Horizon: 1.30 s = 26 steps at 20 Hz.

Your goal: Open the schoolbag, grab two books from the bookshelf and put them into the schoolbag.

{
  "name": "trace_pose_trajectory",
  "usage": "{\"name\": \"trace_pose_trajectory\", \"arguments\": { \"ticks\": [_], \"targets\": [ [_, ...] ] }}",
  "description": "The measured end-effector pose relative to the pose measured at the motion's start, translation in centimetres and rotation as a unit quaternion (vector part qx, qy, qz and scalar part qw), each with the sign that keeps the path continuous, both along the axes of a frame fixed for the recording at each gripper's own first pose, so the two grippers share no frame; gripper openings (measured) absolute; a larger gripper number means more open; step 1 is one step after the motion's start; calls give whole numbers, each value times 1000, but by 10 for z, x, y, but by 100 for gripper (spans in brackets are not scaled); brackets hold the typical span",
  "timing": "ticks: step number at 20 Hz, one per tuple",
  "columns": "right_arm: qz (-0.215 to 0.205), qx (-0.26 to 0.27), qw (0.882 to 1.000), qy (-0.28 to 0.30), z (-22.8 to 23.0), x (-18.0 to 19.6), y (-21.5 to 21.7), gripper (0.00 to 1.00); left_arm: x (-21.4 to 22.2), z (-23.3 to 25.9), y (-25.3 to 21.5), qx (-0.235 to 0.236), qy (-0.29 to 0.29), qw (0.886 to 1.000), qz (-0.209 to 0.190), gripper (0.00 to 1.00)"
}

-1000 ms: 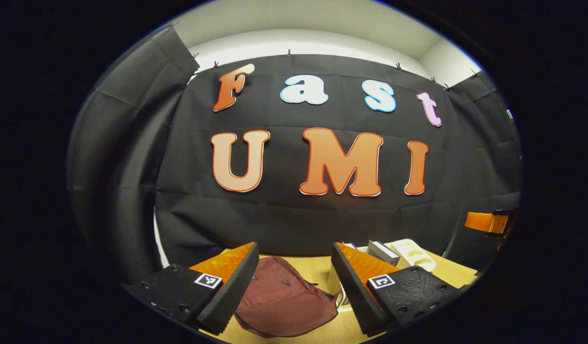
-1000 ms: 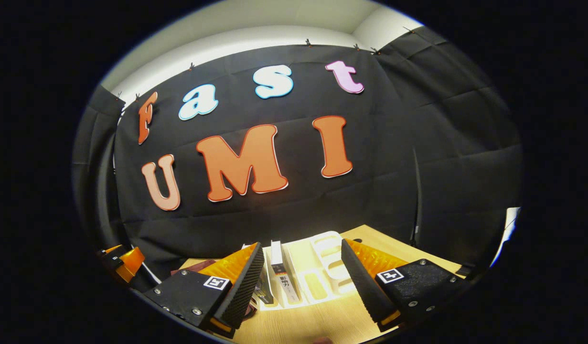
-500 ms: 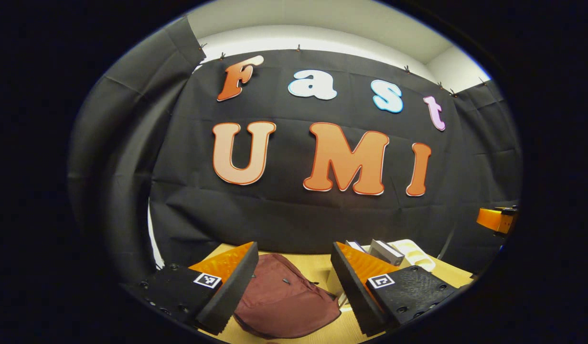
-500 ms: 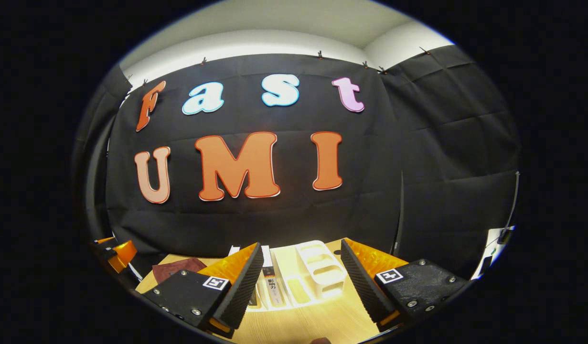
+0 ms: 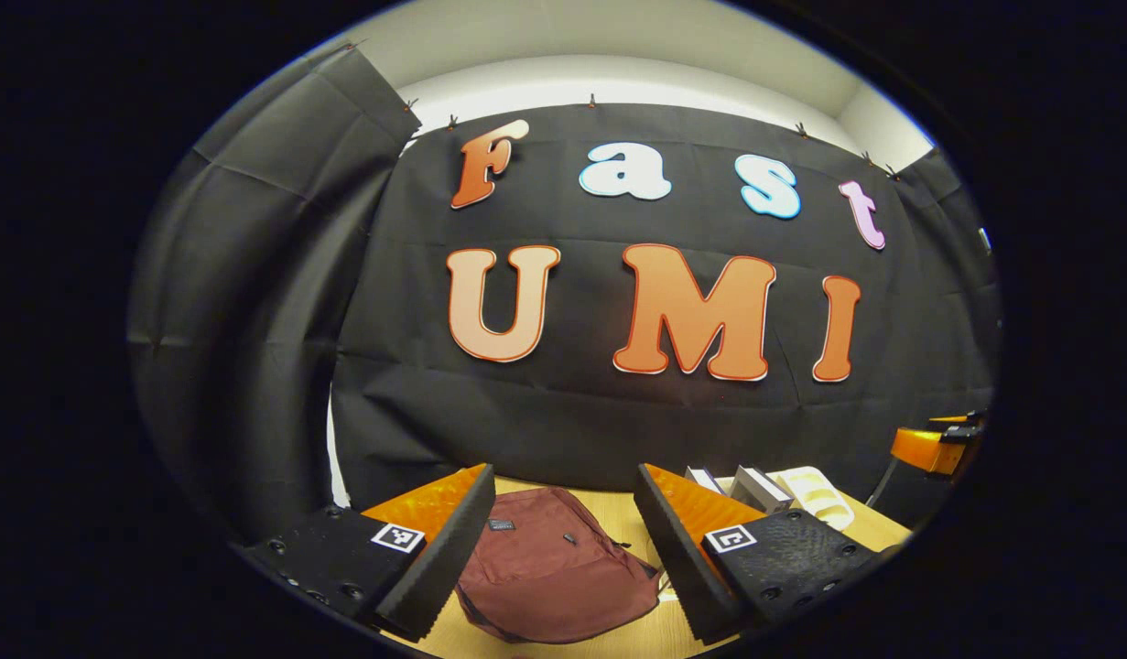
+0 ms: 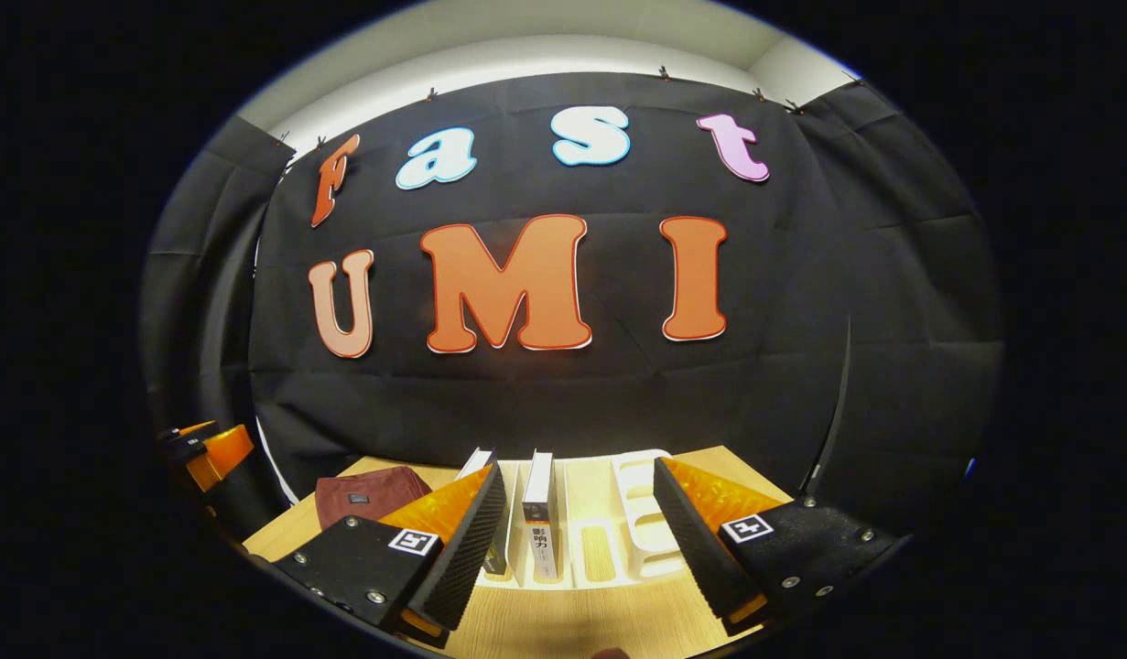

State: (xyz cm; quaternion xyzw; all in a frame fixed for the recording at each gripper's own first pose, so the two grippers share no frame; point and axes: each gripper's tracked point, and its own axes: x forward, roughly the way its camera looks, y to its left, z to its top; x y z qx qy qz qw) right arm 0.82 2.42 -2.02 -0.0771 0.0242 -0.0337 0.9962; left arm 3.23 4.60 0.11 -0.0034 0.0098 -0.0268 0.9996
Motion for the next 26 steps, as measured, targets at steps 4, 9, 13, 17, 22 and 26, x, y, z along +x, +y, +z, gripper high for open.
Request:
{"name": "trace_pose_trajectory", "arguments": {
  "ticks": [4, 9, 13, 17, 22, 26],
  "targets": [
    [2, 7, 1000, -6, 1, -3, 1, 100, 5, 2, -2, 5, -3, 1000, -11, 96],
    [-1, 1, 1000, -3, -1, -5, -3, 96, 9, -3, -9, 0, 6, 1000, -12, 95],
    [-5, 5, 1000, -6, 1, -3, -8, 96, 13, -1, -11, 15, 7, 1000, -15, 95],
    [-7, 2, 1000, -1, -2, -3, -11, 96, 17, -6, -12, 24, 12, 1000, -14, 96],
    [-14, 3, 1000, 8, -11, -4, -17, 96, 19, -22, -12, 54, 26, 998, -17, 95],
    [-22, 2, 1000, 20, -22, -3, -23, 96, 18, -41, -15, 108, 34, 993, -22, 95]
  ]
}}
